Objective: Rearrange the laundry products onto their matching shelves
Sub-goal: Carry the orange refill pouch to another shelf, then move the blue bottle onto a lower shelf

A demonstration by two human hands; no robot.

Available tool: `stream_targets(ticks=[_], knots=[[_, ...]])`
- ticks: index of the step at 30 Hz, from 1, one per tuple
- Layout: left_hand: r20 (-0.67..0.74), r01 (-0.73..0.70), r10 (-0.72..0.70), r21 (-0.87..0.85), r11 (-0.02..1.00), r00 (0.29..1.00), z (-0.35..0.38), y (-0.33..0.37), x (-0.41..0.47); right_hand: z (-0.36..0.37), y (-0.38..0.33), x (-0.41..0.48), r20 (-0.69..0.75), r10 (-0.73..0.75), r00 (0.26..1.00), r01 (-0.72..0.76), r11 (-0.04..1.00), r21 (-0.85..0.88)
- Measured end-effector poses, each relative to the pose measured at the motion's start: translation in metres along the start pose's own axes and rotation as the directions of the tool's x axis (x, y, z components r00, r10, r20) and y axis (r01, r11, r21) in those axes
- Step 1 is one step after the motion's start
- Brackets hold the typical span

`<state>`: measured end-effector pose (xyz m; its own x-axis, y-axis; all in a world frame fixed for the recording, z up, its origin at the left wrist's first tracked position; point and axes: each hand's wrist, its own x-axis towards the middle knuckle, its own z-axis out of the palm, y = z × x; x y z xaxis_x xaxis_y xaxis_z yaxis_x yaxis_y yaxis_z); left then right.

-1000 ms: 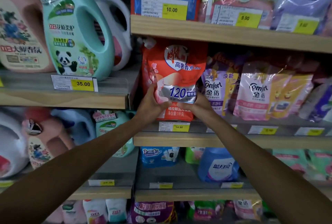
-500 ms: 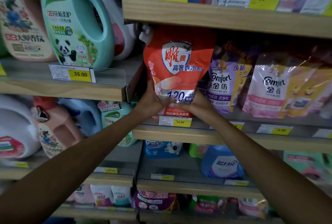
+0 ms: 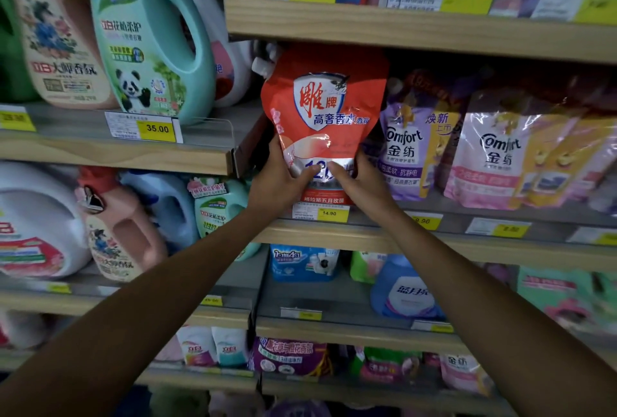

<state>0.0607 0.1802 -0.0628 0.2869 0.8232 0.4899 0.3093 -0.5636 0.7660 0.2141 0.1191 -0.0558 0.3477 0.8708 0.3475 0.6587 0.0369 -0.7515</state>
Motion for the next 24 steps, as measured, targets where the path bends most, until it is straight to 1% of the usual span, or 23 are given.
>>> stream_targets(ticks=[3,6,9,11,13,15,17,18,20,22,24], knots=[[-0.012,-0.010,0.011,0.102,0.995,1.000,0.001,0.002,-0.008,-0.004,0.002,-0.008,0.002,-0.041,0.999,0.041,0.984,-0.176],[-0.009,-0.017,0.020,0.248,0.969,1.000,0.003,0.002,-0.018,-0.008,0.005,-0.022,-0.003,-0.147,0.989,0.133,0.902,-0.412],[-0.031,0.034,-0.022,0.459,0.888,0.999,0.007,-0.001,-0.031,-0.010,0.012,-0.039,0.009,-0.214,0.977,0.183,0.812,-0.555],[-0.047,0.050,-0.028,0.584,0.810,0.999,0.012,-0.004,-0.042,-0.010,0.021,-0.050,0.029,-0.220,0.975,0.190,0.758,-0.624],[-0.029,0.027,-0.010,0.667,0.745,1.000,0.018,-0.006,-0.056,-0.010,0.031,-0.061,0.053,-0.213,0.976,0.189,0.692,-0.697],[0.024,-0.015,-0.002,0.698,0.716,1.000,0.025,-0.009,-0.072,-0.011,0.036,-0.071,0.064,-0.232,0.971,0.205,0.658,-0.725],[0.087,-0.069,0.011,0.708,0.703,0.996,0.032,-0.009,-0.090,-0.016,0.039,-0.083,0.083,-0.225,0.971,0.214,0.657,-0.723],[0.123,-0.112,0.033,0.722,0.683,0.992,0.036,-0.008,-0.100,-0.018,0.040,-0.089,0.096,-0.218,0.971,0.219,0.661,-0.717],[0.197,-0.197,0.067,0.770,0.607,0.978,0.043,-0.006,-0.118,-0.021,0.044,-0.103,0.111,-0.199,0.974,0.219,0.679,-0.701],[0.259,-0.259,0.078,0.798,0.545,0.963,0.051,-0.006,-0.134,-0.023,0.052,-0.118,0.120,-0.214,0.969,0.235,0.668,-0.706],[0.295,-0.297,0.090,0.796,0.528,0.951,0.057,-0.003,-0.146,-0.025,0.065,-0.133,0.142,-0.194,0.971,0.236,0.659,-0.714]])
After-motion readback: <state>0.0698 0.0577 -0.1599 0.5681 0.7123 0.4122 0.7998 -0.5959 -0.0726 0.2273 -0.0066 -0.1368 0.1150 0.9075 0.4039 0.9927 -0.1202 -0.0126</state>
